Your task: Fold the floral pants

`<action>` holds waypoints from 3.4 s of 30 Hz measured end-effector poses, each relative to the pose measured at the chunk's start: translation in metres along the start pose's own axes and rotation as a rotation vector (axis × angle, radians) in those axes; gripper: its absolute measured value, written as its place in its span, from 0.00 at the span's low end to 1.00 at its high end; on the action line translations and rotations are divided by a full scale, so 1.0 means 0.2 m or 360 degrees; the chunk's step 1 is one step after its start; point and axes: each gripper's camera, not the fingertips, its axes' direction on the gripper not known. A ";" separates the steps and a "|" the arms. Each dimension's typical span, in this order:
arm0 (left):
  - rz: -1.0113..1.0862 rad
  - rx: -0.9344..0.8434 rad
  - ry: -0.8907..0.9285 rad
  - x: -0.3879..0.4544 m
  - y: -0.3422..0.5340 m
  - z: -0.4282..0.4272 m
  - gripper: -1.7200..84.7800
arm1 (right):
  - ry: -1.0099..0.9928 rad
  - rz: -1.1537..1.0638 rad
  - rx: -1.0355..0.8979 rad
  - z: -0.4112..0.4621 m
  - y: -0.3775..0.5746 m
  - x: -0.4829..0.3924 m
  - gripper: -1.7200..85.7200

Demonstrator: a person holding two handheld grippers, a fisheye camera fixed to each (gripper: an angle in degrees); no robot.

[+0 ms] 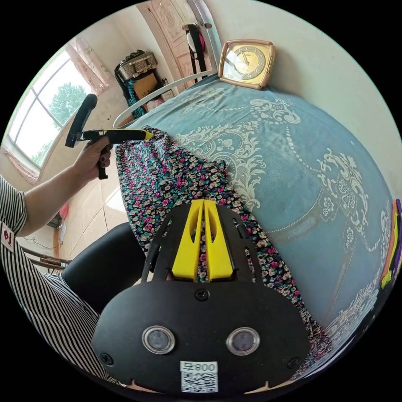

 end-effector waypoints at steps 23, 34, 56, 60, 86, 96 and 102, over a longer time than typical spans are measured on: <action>0.0394 -0.0093 0.0319 0.48 0.11 0.54 0.02 | 0.0011 -0.0109 -0.0370 0.17 0.55 -0.27 0.02; 0.0420 -0.0159 0.0373 0.72 0.32 0.81 0.02 | -0.0089 -0.0027 -0.0324 0.05 0.97 -0.11 0.02; 0.1245 -0.0533 0.1188 2.48 0.62 1.74 0.09 | -0.0033 0.1612 0.0576 -0.94 3.28 0.96 0.05; 0.1493 -0.0633 0.1235 3.02 0.69 1.94 0.11 | -0.0052 0.2028 0.0878 -1.07 3.88 1.16 0.09; 0.2147 -0.0737 0.0727 4.64 1.14 2.86 0.08 | -0.0110 0.2307 0.0956 -1.16 4.82 1.55 0.08; 0.2109 -0.0816 0.0796 4.68 1.08 2.90 0.04 | -0.0195 0.2274 0.0969 -1.13 4.84 1.54 0.03; 0.2111 -0.0719 0.0940 4.58 0.95 2.76 0.03 | -0.0218 0.2156 0.1066 -1.19 4.78 1.45 0.02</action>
